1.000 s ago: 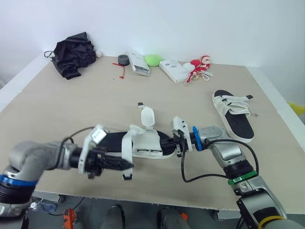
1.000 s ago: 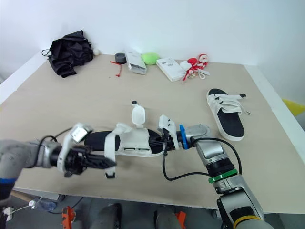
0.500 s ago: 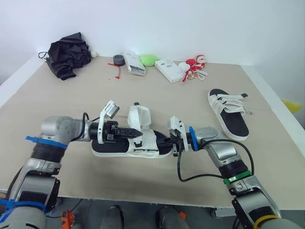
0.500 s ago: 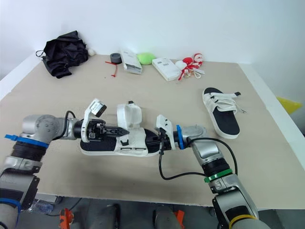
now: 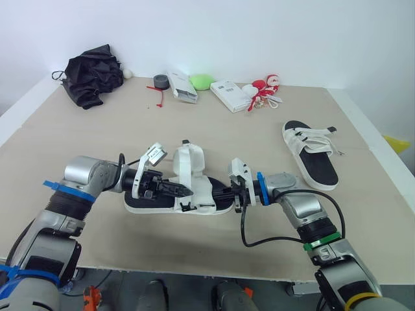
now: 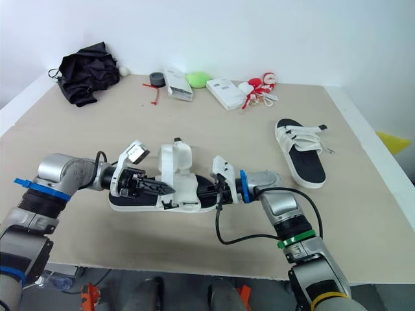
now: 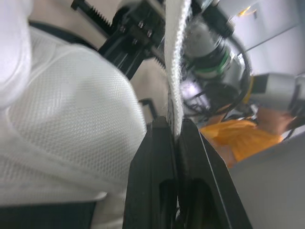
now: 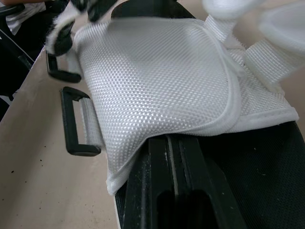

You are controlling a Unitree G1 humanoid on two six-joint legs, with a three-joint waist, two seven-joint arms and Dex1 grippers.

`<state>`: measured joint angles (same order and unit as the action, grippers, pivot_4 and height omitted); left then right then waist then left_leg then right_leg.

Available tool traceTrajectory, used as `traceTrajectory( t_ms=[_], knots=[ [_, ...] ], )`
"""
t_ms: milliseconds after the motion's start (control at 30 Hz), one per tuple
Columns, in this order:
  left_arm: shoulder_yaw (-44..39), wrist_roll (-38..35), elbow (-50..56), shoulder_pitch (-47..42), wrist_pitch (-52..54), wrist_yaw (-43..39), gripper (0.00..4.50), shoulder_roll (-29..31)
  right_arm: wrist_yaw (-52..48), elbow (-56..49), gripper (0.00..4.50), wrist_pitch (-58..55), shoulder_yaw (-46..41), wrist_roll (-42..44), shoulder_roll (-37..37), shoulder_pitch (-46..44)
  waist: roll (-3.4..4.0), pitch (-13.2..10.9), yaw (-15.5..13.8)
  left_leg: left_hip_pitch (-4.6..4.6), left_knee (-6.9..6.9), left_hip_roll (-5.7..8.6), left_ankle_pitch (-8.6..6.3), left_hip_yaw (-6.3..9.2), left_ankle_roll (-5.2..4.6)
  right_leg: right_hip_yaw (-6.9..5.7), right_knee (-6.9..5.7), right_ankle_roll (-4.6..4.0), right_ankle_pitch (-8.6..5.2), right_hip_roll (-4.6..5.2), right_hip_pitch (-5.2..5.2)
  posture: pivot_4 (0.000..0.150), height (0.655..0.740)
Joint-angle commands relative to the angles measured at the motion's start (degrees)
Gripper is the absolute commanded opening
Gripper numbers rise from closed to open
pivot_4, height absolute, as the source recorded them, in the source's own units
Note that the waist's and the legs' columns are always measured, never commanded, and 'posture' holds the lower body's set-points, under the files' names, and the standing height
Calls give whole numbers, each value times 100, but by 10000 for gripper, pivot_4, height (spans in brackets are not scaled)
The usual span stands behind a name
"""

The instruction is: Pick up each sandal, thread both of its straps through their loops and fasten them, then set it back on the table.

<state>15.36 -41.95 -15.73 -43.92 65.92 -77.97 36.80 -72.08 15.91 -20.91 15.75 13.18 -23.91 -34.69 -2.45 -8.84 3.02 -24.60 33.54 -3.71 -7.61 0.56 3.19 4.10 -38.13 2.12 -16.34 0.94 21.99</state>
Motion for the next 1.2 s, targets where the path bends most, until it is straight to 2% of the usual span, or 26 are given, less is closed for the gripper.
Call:
traceTrajectory(
  t_ms=[33,167,300,433,767,933,1200],
  knots=[
    [19,189,353,145,-213,73,623,-32,207,427,0,-161,293,-362,-21,238,0,0,0,0,0,0,0,0,0,0,0,0,0,0,0,1500,7380],
    [-160,438,680,377,-855,532,623,-339,210,439,0,-151,295,-362,-13,234,3,2,-4,4,0,0,0,-3,0,3,0,0,0,1,-5,1500,7380],
    [-374,553,858,434,-1040,1007,623,-605,213,443,0,-145,298,-367,-14,232,3,2,-7,5,2,0,1,-3,-1,4,0,1,2,0,-7,1500,7380],
    [-416,599,1137,433,-1013,1147,623,-550,221,442,0,-148,302,-363,-17,233,5,2,-6,9,2,0,1,-4,-2,7,0,2,6,-1,-9,1500,7380],
    [-897,283,1849,357,-410,1490,623,-136,217,475,0,-135,291,-359,-27,238,6,0,-5,11,2,0,1,-5,-2,10,-1,2,6,-2,-10,1500,7380],
    [-1208,21,2129,306,171,2100,623,-300,210,517,0,-101,305,-367,-9,225,6,0,-5,12,3,0,1,-3,-2,10,-1,3,6,-2,-10,1500,7380],
    [-1344,-230,2797,712,673,2915,623,-609,210,608,0,-32,345,-402,51,181,6,0,2,25,3,0,1,-3,-1,16,-2,7,14,-7,-19,1500,7380]
  ],
)
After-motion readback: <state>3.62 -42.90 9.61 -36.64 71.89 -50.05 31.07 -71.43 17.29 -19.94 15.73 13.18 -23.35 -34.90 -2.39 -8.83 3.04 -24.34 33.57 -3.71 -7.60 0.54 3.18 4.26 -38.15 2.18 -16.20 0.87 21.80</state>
